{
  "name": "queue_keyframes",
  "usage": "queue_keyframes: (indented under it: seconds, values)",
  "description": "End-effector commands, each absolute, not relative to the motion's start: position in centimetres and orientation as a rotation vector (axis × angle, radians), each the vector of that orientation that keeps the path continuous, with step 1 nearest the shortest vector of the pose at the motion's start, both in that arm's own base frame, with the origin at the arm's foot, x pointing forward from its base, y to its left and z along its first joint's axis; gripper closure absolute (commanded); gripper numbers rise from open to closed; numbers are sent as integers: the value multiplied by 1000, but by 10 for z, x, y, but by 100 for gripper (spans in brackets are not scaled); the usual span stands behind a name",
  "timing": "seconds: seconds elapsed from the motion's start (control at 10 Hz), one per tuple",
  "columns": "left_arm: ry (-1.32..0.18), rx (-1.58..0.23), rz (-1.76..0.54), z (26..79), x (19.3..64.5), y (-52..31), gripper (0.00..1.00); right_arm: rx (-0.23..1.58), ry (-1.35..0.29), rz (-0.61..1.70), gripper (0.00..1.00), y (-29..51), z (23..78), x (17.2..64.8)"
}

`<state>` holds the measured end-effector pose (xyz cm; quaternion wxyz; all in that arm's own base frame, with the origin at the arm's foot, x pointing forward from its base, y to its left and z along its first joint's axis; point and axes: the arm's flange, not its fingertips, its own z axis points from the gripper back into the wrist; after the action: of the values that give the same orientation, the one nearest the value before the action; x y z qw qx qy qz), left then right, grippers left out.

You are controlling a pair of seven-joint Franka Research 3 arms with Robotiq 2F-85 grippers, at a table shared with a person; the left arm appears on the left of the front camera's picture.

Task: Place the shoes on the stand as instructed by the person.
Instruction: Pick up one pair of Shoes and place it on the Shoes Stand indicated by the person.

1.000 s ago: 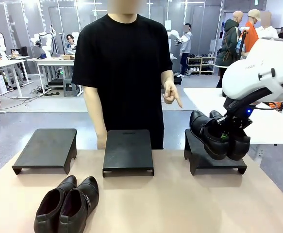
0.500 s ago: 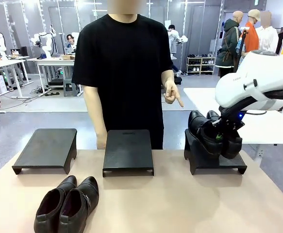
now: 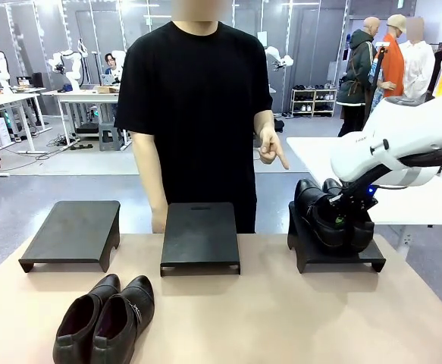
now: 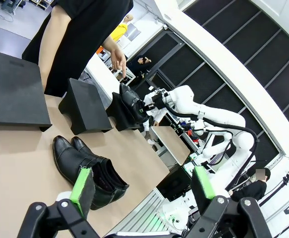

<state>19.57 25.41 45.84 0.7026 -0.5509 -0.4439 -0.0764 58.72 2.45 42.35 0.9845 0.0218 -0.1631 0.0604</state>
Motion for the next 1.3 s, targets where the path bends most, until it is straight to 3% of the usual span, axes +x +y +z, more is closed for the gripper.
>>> queue_keyframes:
  seconds: [0.0, 0.4, 0.9, 1.0, 1.1, 1.2]
  values:
    - [-997, -1236, -180, 459, 195, 255, 0, 16, -359, 95, 93, 23, 429, 597]
    - [-997, -1236, -180, 459, 195, 255, 0, 0, -368, 68, 89, 25, 417, 601]
    - [-997, -1236, -180, 459, 195, 255, 0, 6, -380, 62, 5, 27, 421, 596]
    - [-997, -1236, -180, 459, 195, 255, 0, 15, -385, 64, 35, 28, 423, 593]
    - [-997, -1236, -180, 459, 195, 255, 0, 19, -388, 65, 0, 29, 424, 592]
    - [-997, -1236, -180, 459, 195, 255, 0, 21, -394, 62, 1, 29, 424, 590]
